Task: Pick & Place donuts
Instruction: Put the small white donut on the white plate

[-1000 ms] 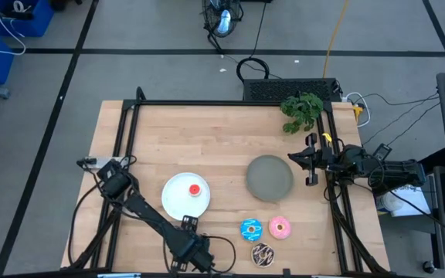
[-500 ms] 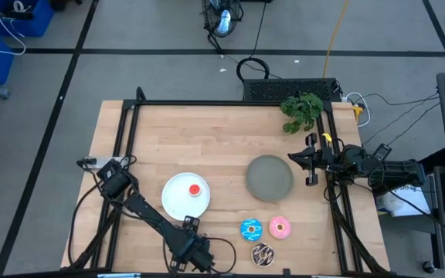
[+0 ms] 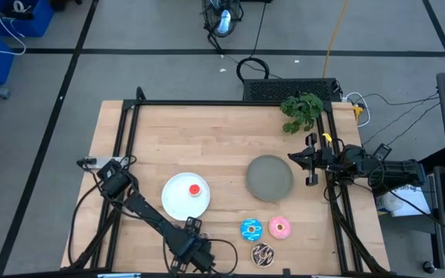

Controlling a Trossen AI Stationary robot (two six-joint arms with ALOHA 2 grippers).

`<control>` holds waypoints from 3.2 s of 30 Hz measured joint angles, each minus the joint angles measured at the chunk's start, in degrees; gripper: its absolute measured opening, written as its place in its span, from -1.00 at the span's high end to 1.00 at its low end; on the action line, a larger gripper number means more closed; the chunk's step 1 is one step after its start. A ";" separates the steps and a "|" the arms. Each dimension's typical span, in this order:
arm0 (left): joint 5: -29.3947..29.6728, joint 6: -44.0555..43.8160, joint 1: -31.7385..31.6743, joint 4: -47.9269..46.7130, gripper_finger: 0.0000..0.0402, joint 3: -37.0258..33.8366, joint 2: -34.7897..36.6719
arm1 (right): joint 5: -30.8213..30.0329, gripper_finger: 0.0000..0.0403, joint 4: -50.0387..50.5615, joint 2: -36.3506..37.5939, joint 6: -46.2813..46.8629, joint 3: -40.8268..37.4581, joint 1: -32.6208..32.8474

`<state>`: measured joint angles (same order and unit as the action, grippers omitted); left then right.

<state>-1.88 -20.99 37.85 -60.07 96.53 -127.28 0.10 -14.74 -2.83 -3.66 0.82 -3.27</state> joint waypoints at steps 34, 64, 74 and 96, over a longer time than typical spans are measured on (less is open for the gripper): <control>11.23 -21.04 -1.03 -23.56 0.00 0.17 32.68 | -0.02 1.00 -0.24 -0.02 0.00 0.00 0.01; 16.50 -25.02 -1.71 -29.87 -0.01 0.00 36.63 | -0.02 1.00 -1.27 -0.02 -0.02 -0.02 0.01; 17.43 -17.56 -9.19 -28.67 -0.01 -0.09 36.63 | -0.02 1.00 -1.27 -0.02 -0.02 -0.01 0.00; 4.86 -5.96 -20.06 1.31 -0.01 -32.08 37.44 | -0.02 1.00 -1.20 -0.02 -0.22 -0.01 -0.01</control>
<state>2.98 -26.96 17.79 -58.77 64.45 -89.84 0.08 -15.94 -2.85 -3.88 0.80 -3.28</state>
